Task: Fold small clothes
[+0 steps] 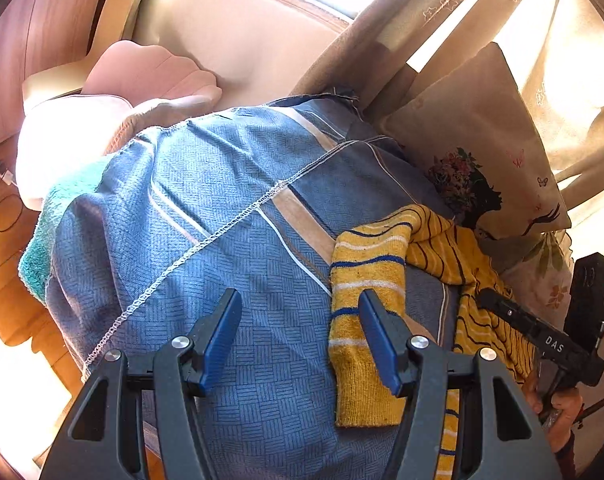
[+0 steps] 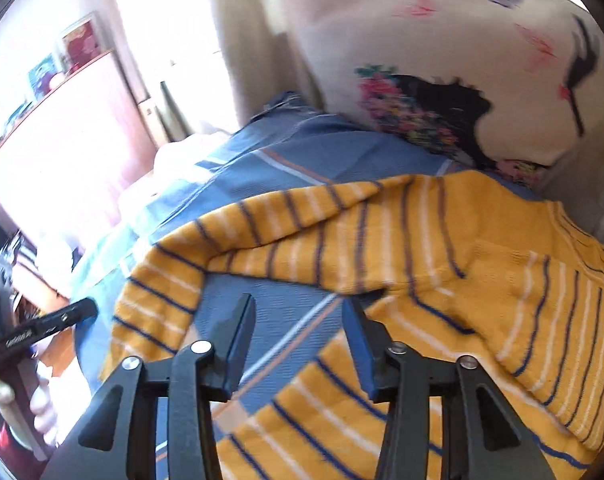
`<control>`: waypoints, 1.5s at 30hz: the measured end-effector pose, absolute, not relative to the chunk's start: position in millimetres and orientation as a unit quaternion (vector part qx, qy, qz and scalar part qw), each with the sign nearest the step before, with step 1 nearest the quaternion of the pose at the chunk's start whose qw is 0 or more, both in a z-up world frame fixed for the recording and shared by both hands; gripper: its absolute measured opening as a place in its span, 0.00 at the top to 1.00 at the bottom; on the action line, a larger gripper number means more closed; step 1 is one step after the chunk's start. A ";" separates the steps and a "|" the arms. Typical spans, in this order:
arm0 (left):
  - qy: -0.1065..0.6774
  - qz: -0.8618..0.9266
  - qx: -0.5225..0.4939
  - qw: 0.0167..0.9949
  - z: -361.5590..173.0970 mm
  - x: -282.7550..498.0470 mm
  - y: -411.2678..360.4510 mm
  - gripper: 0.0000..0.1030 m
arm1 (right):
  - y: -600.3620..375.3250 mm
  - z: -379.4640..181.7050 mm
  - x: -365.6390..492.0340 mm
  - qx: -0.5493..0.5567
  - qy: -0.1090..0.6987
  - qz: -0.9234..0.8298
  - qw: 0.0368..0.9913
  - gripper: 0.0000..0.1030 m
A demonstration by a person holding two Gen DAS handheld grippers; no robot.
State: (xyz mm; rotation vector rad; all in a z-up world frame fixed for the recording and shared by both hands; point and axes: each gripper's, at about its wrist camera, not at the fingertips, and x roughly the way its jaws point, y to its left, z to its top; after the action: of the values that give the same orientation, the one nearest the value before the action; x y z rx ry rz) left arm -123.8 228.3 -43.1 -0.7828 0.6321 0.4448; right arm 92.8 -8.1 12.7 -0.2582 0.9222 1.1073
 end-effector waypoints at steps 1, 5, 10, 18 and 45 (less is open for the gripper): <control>0.298 0.214 -0.374 0.852 -43.0 -126.8 229.7 0.42 | 1.1 9.0 81.6 -0.123 0.428 0.521 0.728 0.48; 0.294 0.218 -0.378 0.850 -40.6 -136.7 232.7 0.42 | 31.3 -15.5 42.1 -0.151 0.452 0.554 0.683 0.48; 0.288 0.221 -0.372 0.854 -32.5 -142.2 230.5 0.41 | 45.8 -31.7 4.4 -0.205 0.428 0.538 0.697 0.48; 0.281 0.199 -0.362 0.866 -11.0 -136.3 214.1 0.39 | 20.2 4.6 19.9 -0.150 0.420 0.550 0.707 0.95; 0.366 0.056 -0.223 0.902 17.8 35.6 68.1 0.36 | -369.6 34.0 225.9 0.012 0.413 0.146 0.899 0.71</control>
State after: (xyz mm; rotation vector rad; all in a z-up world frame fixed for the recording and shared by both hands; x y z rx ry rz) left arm 35.6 68.1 17.8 -0.4608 0.7578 0.1167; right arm 225.9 -369.6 34.0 0.0248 0.8546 0.3018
